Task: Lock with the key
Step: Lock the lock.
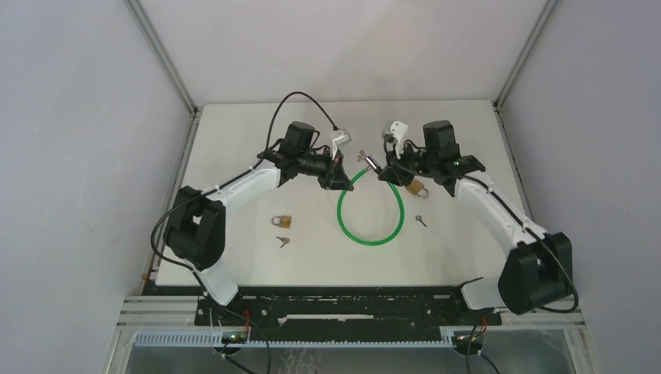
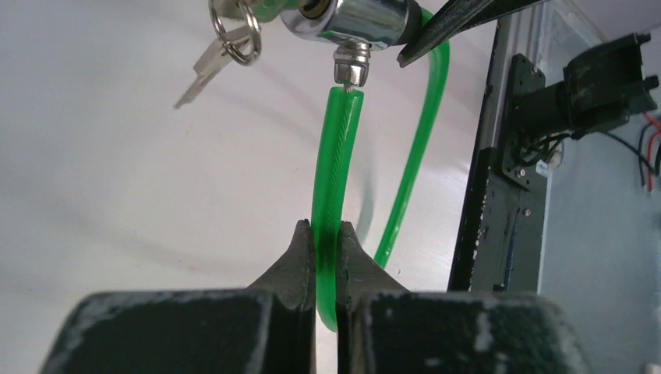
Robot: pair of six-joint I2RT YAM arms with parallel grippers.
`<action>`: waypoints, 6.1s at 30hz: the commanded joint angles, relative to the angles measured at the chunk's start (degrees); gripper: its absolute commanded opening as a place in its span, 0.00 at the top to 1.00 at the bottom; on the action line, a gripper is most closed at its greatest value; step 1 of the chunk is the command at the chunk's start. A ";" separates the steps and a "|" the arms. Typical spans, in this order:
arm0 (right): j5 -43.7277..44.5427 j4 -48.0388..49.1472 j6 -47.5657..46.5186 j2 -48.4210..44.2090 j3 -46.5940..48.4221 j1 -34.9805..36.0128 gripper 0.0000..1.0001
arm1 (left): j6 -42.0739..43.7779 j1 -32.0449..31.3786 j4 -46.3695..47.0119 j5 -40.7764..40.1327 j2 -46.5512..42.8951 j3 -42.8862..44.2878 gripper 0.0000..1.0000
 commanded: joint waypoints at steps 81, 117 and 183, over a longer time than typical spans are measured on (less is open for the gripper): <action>14.62 17.95 -11.10 -14.73 -10.87 17.62 1.00 | 19.39 -5.57 11.92 -7.84 -25.61 -16.61 1.00; 13.09 15.48 -15.48 -14.86 -15.47 20.87 1.00 | 25.15 -4.76 -6.34 -10.74 -31.40 -14.02 0.33; 14.27 14.93 -15.29 -13.66 -15.46 21.20 1.00 | -11.32 -2.32 -8.85 -5.15 -17.17 2.97 0.90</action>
